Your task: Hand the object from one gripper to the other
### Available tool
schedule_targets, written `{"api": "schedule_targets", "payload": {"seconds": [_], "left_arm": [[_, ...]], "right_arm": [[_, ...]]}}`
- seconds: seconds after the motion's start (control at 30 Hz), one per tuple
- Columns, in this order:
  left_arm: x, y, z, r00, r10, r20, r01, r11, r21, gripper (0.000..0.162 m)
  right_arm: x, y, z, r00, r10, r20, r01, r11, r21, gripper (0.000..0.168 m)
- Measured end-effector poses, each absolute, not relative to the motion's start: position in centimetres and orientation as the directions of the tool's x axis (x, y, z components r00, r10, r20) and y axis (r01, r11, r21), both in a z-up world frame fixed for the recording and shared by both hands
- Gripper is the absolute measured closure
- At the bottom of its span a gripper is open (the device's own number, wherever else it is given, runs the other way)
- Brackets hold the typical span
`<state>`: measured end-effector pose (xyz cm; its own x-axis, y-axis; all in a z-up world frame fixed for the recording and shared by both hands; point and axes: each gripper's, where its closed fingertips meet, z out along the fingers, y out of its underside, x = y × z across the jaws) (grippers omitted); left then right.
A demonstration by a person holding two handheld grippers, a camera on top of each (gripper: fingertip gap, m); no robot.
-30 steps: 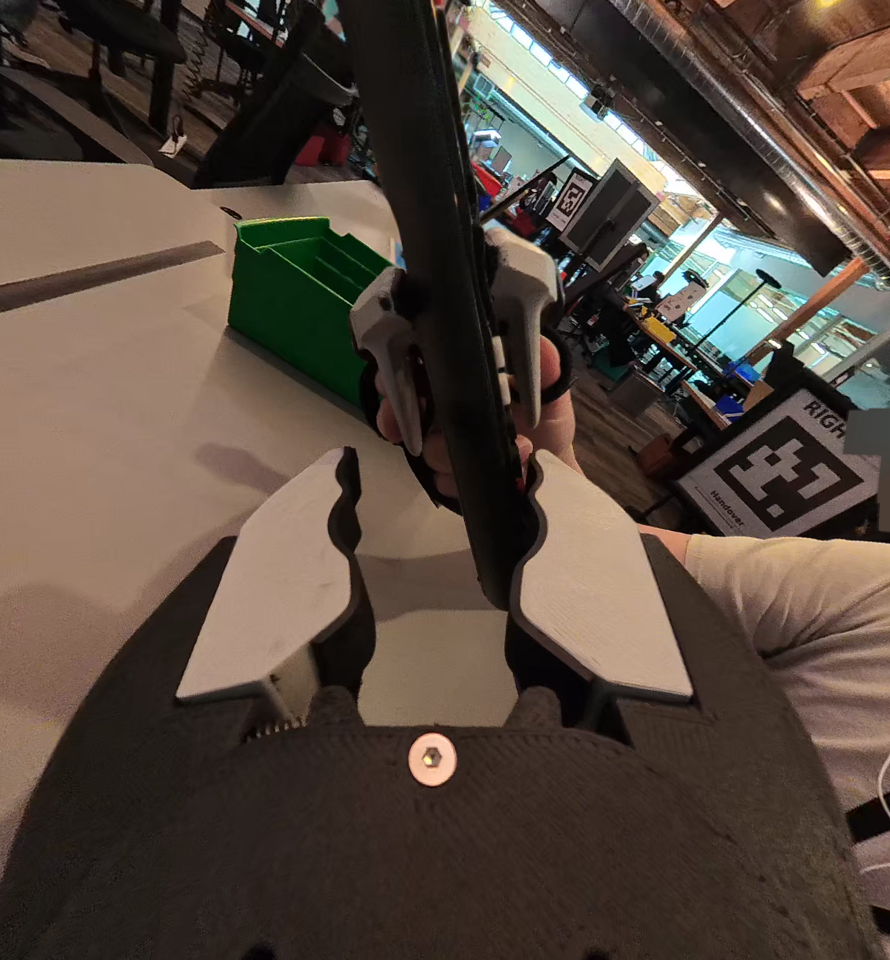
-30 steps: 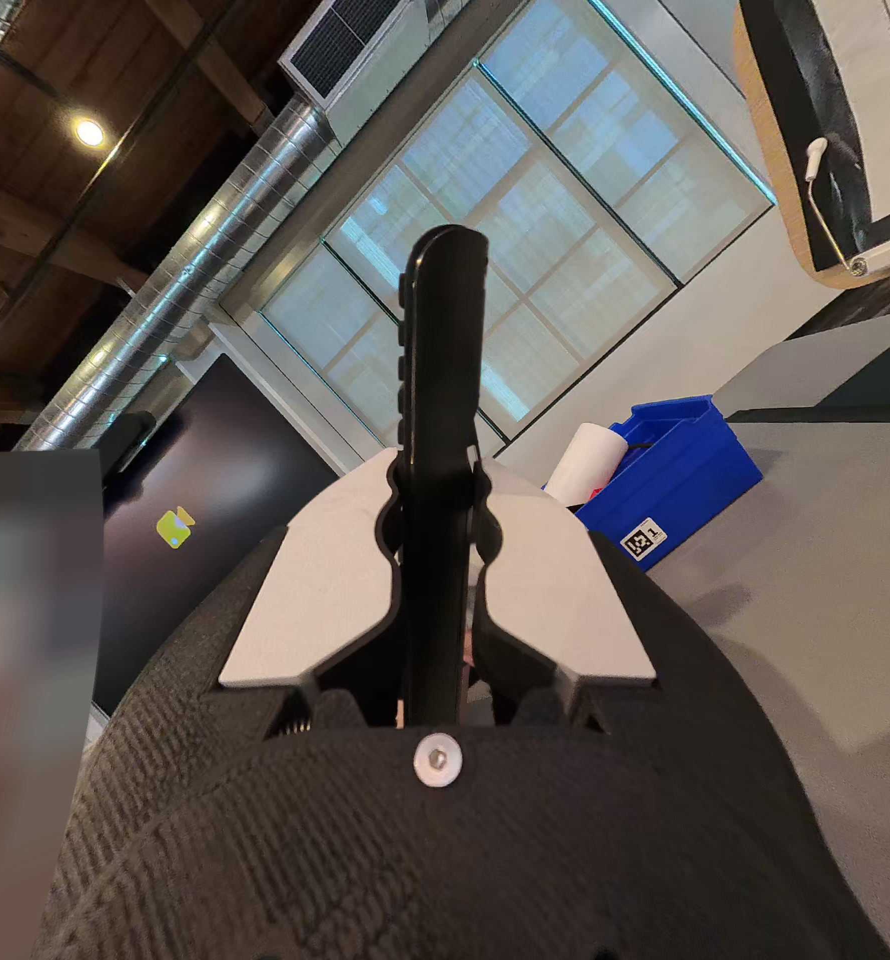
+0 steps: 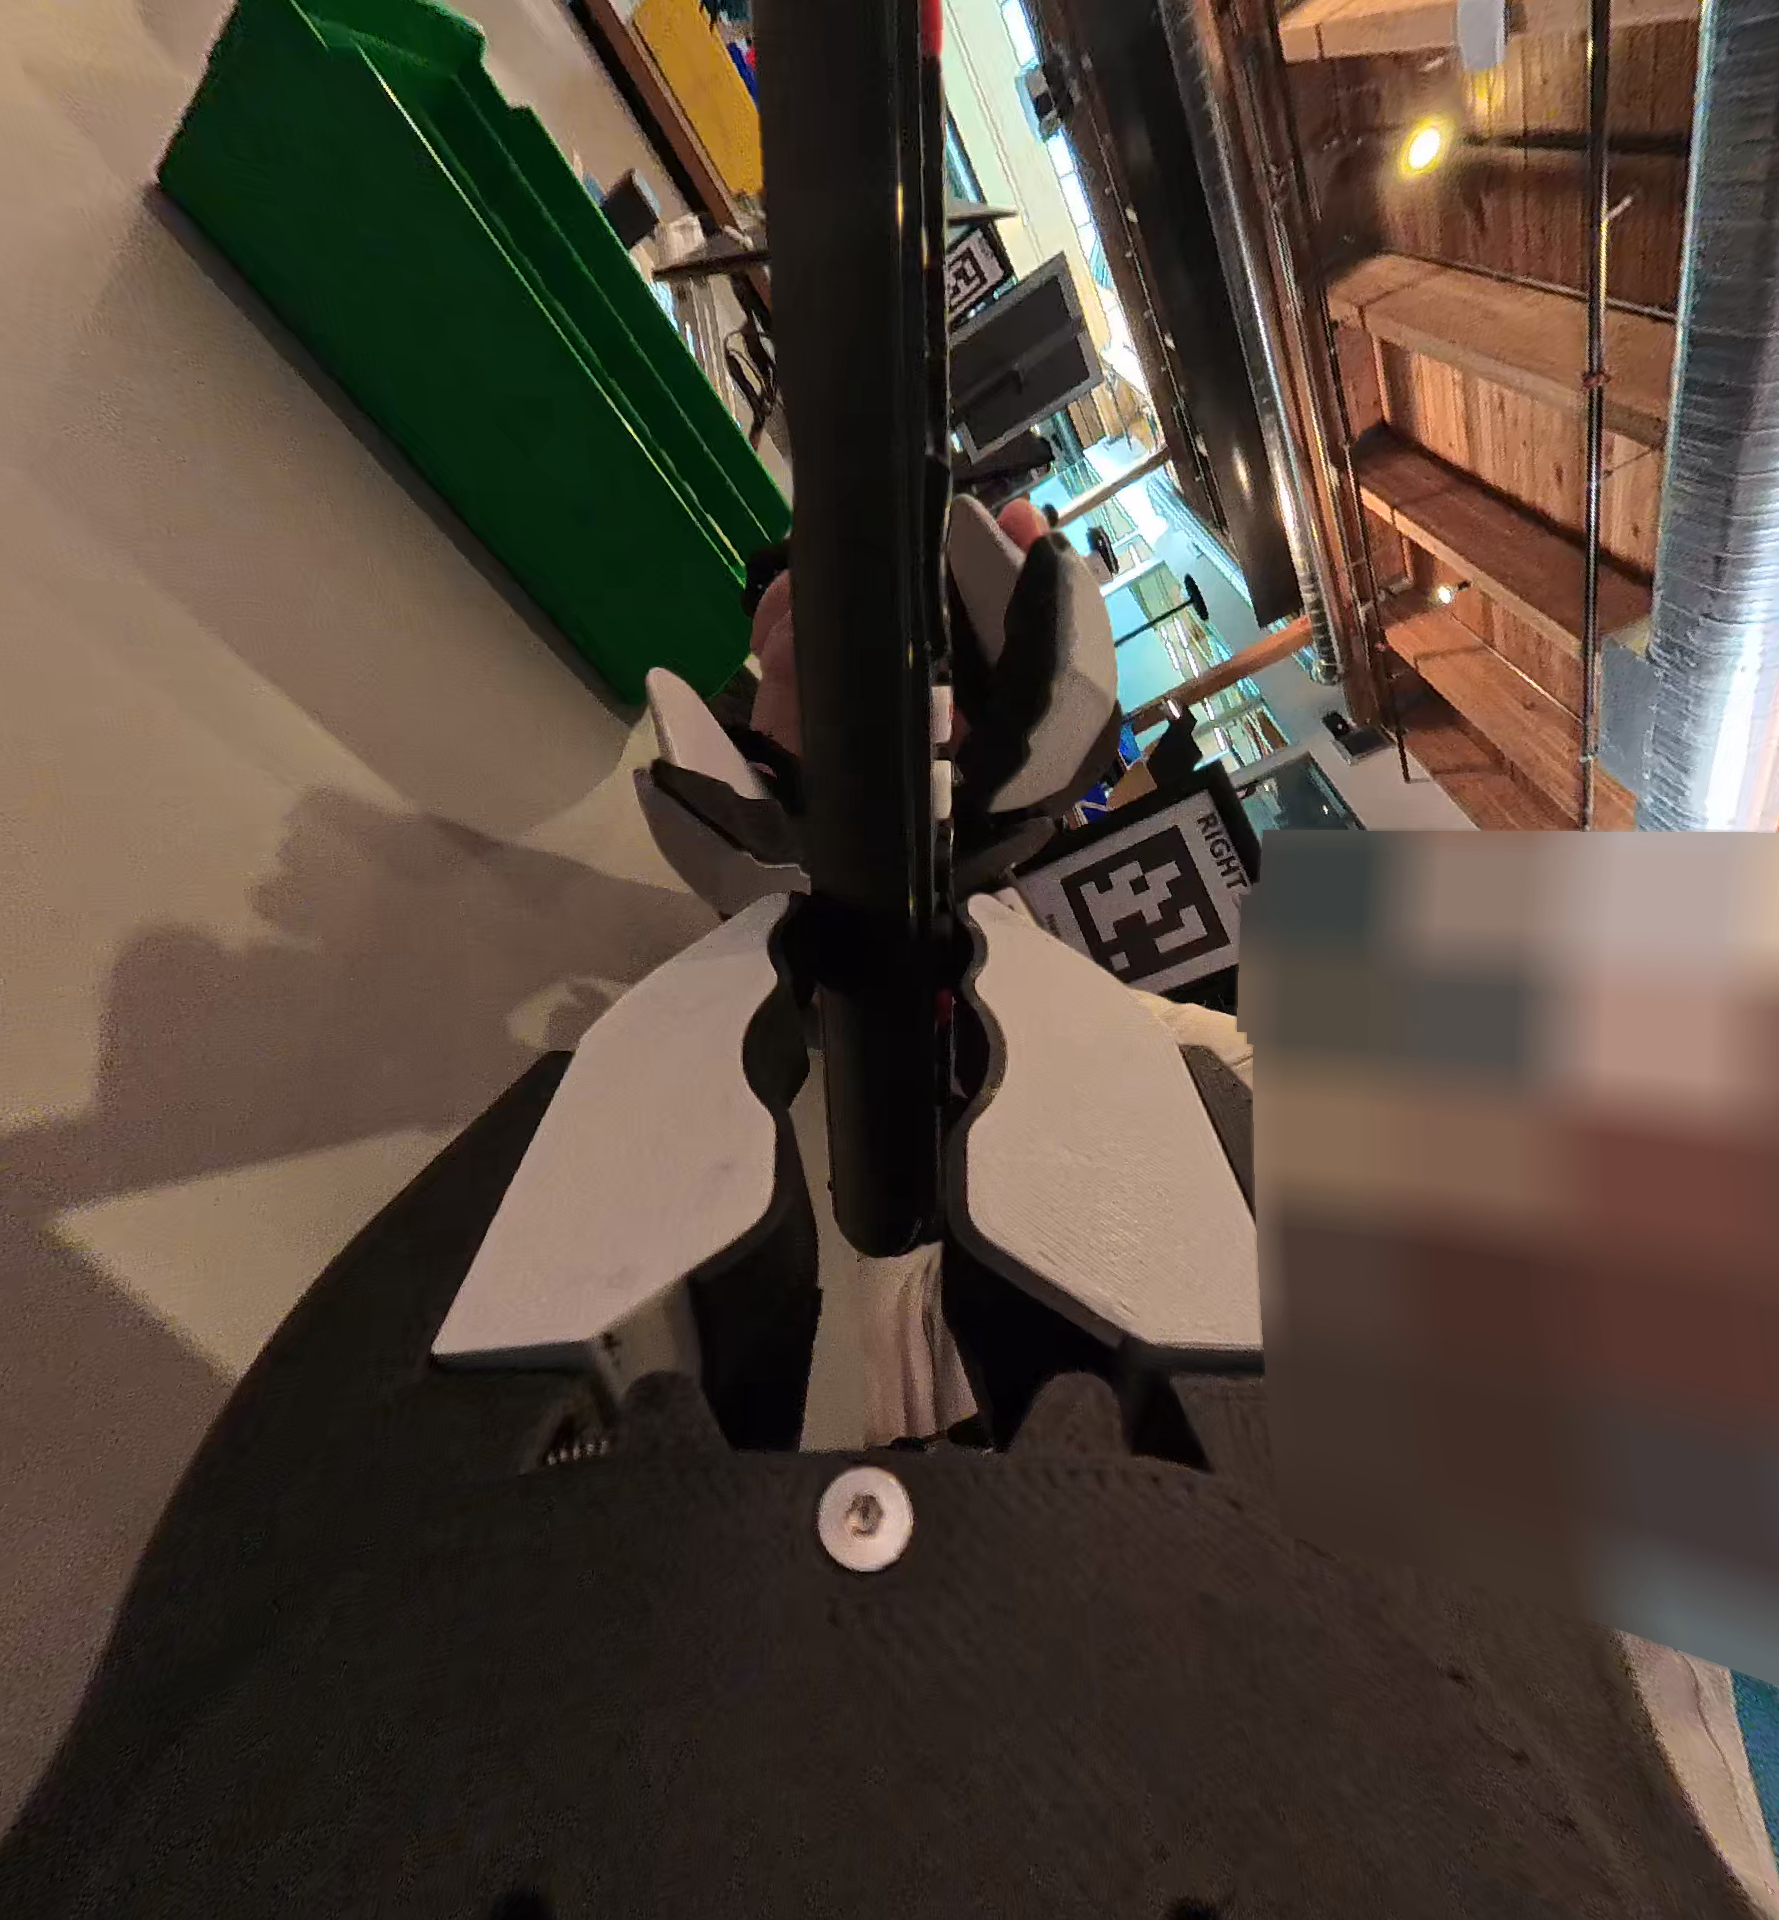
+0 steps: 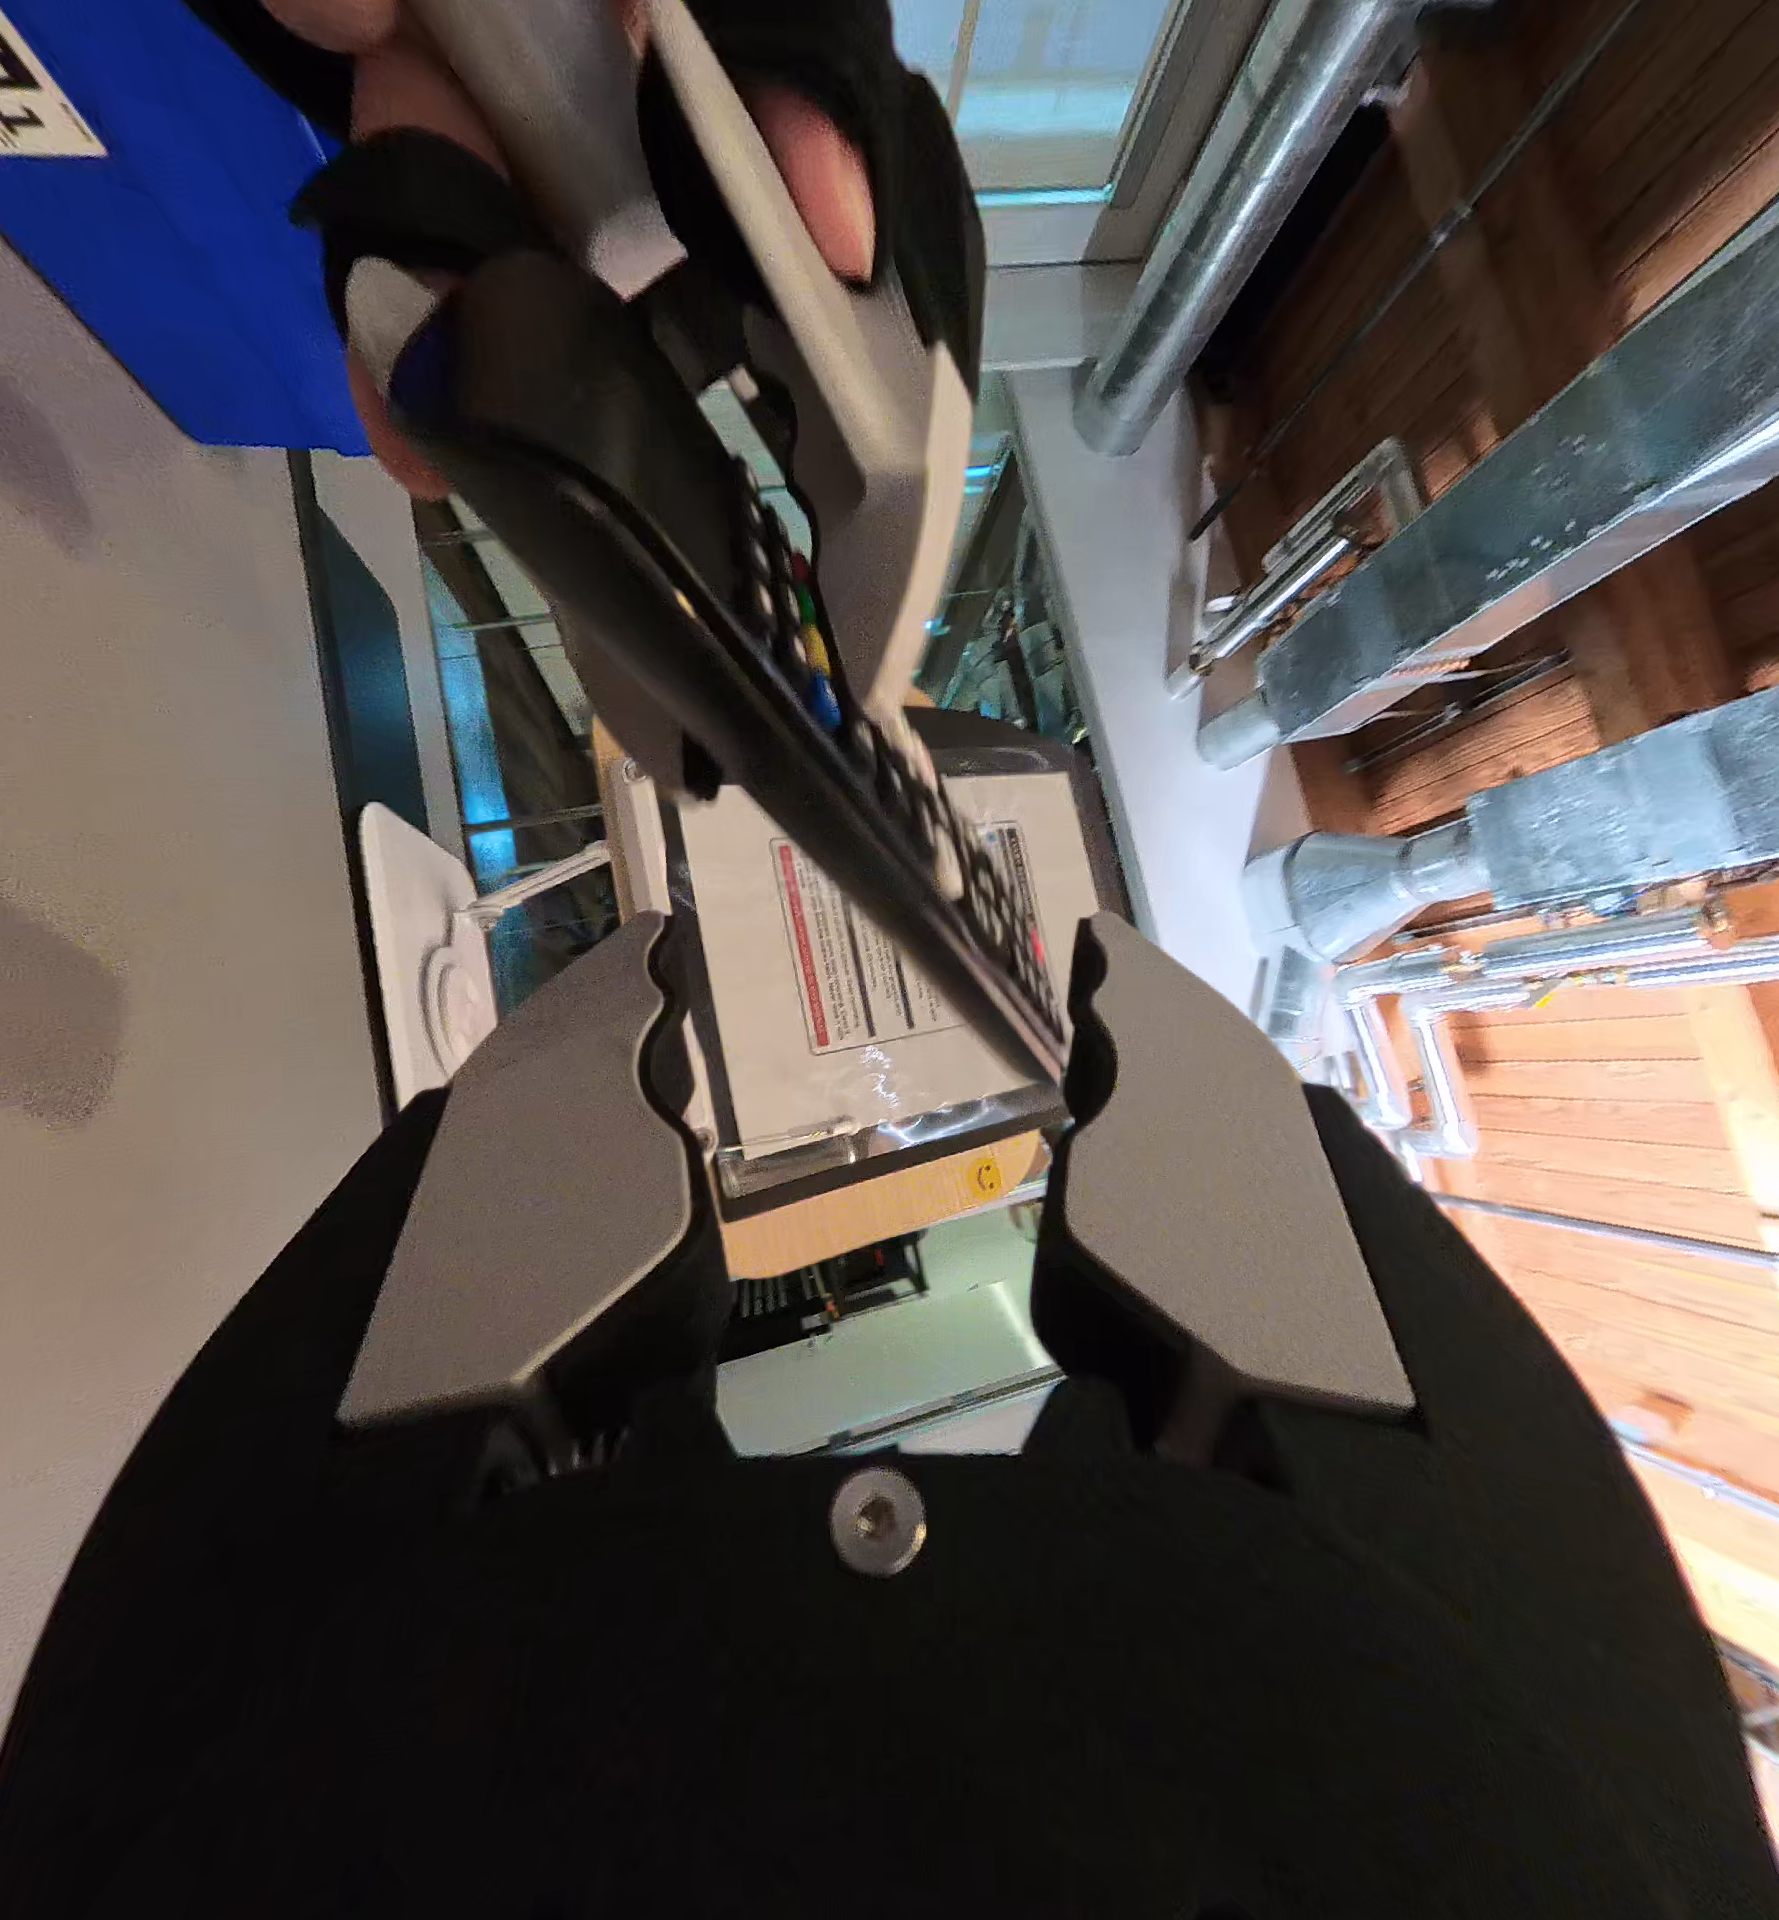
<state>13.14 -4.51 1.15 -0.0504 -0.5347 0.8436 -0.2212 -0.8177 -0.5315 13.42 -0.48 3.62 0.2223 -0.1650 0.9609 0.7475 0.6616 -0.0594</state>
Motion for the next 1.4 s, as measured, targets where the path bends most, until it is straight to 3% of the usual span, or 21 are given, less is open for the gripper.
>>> {"api": "schedule_targets", "payload": {"seconds": [0.03, 0.13, 0.17, 0.23, 0.37, 0.5, 0.57, 0.67, 0.7, 0.77, 0.87, 0.97, 1.03, 1.07, 1.17, 1.27, 1.4], "left_arm": [[13.5, -4.7, 1.0, -0.054, -0.526, 0.849, -0.232, -0.820, -0.523, 0.137], [14.4, -5.5, 0.5, -0.083, -0.490, 0.868, -0.275, -0.826, -0.492, 0.138], [14.5, -5.6, 0.6, -0.097, -0.479, 0.873, -0.276, -0.829, -0.486, 0.135], [14.7, -5.4, 0.7, -0.107, -0.473, 0.875, -0.259, -0.836, -0.484, 0.136], [14.6, -5.2, 2.3, -0.137, -0.556, 0.820, -0.211, -0.792, -0.573, 0.121], [12.8, -2.8, 6.1, -0.103, -0.745, 0.659, 0.044, -0.665, -0.746, 0.101], [11.8, -1.7, 6.9, -0.007, -0.818, 0.575, 0.116, -0.572, -0.812, 0.096], [11.9, -1.2, 6.2, 0.119, -0.896, 0.428, 0.076, -0.422, -0.903, 0.092], [12.4, -1.6, 6.0, 0.116, -0.906, 0.408, 0.058, -0.404, -0.913, 0.091], [13.9, -2.8, 5.2, 0.055, -0.912, 0.407, 0.006, -0.407, -0.913, 0.090], [16.2, -4.6, 4.0, -0.031, -0.904, 0.426, -0.062, -0.424, -0.903, 0.092], [17.5, -5.0, 3.5, -0.052, -0.891, 0.451, -0.065, -0.448, -0.892, 0.105], [17.7, -5.2, 2.9, -0.058, -0.890, 0.452, -0.093, -0.446, -0.890, 0.131], [17.6, -5.2, 2.7, -0.056, -0.893, 0.446, -0.107, -0.439, -0.892, 0.135], [17.0, -4.1, 2.5, 0.019, -0.907, 0.420, -0.124, -0.419, -0.899, 0.137], [15.3, -2.9, 2.7, 0.103, -0.920, 0.377, -0.149, -0.389, -0.909, 0.137], [11.3, 0.5, 3.1, 0.384, -0.917, 0.106, -0.235, -0.208, -0.950, 0.138]], "right_arm": [[13.1, -0.7, 3.5, 0.216, -0.182, 0.959, 0.744, 0.667, -0.041, 0.100], [12.6, -1.5, 3.0, 0.187, -0.239, 0.953, 0.729, 0.684, 0.028, 0.113], [12.6, -1.4, 2.9, 0.178, -0.252, 0.951, 0.733, 0.679, 0.042, 0.125], [13.0, -1.2, 2.8, 0.193, -0.236, 0.952, 0.736, 0.677, 0.018, 0.138], [13.9, -0.3, 2.9, 0.277, -0.094, 0.956, 0.724, 0.675, -0.144, 0.142], [16.1, 1.3, 3.9, 0.484, 0.163, 0.859, 0.625, 0.623, -0.470, 0.142], [16.8, 1.7, 4.8, 0.617, 0.370, 0.695, 0.453, 0.555, -0.698, 0.142], [16.8, 1.0, 6.8, 0.610, 0.774, 0.172, -0.036, 0.244, -0.969, 0.142], [16.6, 0.5, 7.4, 0.497, 0.867, -0.026, -0.192, 0.081, -0.978, 0.143], [16.7, -0.6, 8.9, 0.209, 0.922, -0.325, -0.400, -0.223, -0.889, 0.143], [17.0, -0.6, 9.3, -0.018, 0.861, -0.508, -0.495, -0.449, -0.744, 0.143], [15.6, -1.0, 8.2, -0.042, 0.853, -0.521, -0.434, -0.485, -0.759, 0.143], [14.8, -1.6, 8.1, -0.080, 0.848, -0.525, -0.411, -0.507, -0.757, 0.143], [14.5, -1.8, 8.0, -0.085, 0.846, -0.526, -0.398, -0.513, -0.761, 0.141], [14.6, -1.2, 7.8, 0.034, 0.881, -0.472, -0.393, -0.423, -0.817, 0.140], [15.7, -0.1, 8.2, 0.188, 0.901, -0.392, -0.393, -0.297, -0.870, 0.120], [18.2, 1.6, 8.4, 0.546, 0.837, -0.034, -0.167, 0.069, -0.984, 0.103]]}}
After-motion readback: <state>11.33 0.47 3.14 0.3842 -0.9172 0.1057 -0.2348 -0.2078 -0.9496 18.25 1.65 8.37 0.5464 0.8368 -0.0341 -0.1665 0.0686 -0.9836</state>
